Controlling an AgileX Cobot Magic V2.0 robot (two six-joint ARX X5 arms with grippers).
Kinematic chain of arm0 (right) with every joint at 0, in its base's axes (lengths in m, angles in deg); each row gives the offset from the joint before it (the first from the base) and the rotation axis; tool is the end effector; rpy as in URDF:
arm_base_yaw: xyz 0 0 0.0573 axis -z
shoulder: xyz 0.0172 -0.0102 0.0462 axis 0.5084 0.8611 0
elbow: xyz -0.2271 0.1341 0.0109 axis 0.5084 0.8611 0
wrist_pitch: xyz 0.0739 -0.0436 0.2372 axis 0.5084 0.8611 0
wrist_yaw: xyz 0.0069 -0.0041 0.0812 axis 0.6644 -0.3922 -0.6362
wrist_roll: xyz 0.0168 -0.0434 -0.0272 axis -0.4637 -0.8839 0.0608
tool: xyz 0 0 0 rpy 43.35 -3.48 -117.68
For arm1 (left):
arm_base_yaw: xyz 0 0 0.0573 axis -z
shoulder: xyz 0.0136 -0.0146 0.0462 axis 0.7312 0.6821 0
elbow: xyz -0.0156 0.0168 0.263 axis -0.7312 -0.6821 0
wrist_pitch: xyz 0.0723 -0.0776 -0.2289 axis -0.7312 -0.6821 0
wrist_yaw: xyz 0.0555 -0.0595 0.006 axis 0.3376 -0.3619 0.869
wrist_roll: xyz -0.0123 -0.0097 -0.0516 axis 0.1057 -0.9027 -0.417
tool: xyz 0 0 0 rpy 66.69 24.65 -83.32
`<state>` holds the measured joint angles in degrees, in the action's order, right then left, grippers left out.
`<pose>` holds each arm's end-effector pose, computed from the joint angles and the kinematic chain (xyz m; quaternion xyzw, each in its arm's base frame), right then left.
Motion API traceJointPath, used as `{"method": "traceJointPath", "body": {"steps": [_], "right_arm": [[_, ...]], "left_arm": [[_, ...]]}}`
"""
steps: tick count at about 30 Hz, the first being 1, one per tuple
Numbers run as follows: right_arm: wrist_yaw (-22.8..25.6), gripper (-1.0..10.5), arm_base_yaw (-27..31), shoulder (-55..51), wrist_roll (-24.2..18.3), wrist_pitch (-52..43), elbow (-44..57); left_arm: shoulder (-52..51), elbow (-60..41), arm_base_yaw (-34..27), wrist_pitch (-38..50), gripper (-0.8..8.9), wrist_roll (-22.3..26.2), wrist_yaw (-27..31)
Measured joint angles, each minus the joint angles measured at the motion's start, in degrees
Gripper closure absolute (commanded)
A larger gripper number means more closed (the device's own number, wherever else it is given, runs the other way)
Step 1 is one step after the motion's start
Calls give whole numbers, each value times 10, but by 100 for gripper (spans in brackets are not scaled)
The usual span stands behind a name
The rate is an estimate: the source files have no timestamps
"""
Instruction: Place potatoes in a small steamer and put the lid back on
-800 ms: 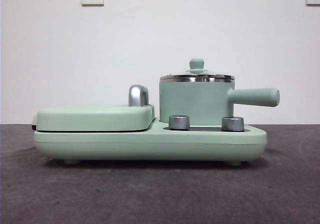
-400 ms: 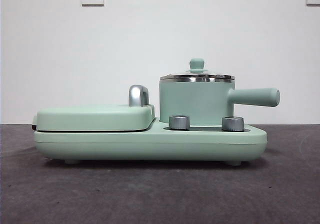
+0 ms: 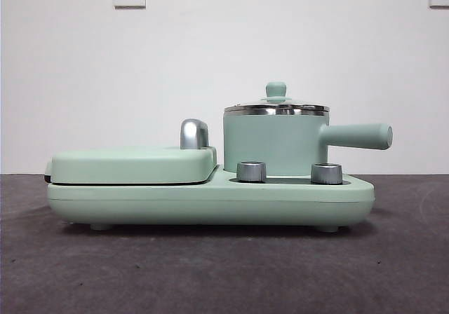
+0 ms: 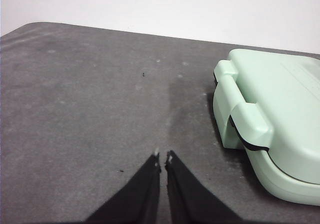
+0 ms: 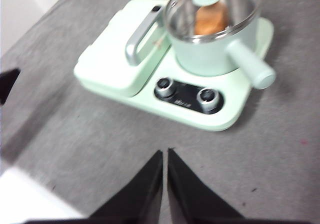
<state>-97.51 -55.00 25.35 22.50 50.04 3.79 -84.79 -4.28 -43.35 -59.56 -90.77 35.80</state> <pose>0.0531 0.0307 0.3455 0.0971 0.2848 0.2673 0.9154 0.0947 -0.0044 0.1568 -0.0566 0.0759 0.0010 0.9955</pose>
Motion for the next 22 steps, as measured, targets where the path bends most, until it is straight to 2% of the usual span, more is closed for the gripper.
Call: {"method": "traceJointPath", "body": {"steps": [5,16,18,22], "right_arm": [[0,936,74,-37,0,-58,51],[10,936,196,-181,-11,-424,355],[22,935,213,-200,-19,-458,398],[47,935,240,-221,-33,-463,449]], "left_arm": [[0,0,0,0,789,0,0],[0,0,0,0,789,0,0],[0,0,0,0,789,0,0],[0,0,0,0,789,0,0]]}}
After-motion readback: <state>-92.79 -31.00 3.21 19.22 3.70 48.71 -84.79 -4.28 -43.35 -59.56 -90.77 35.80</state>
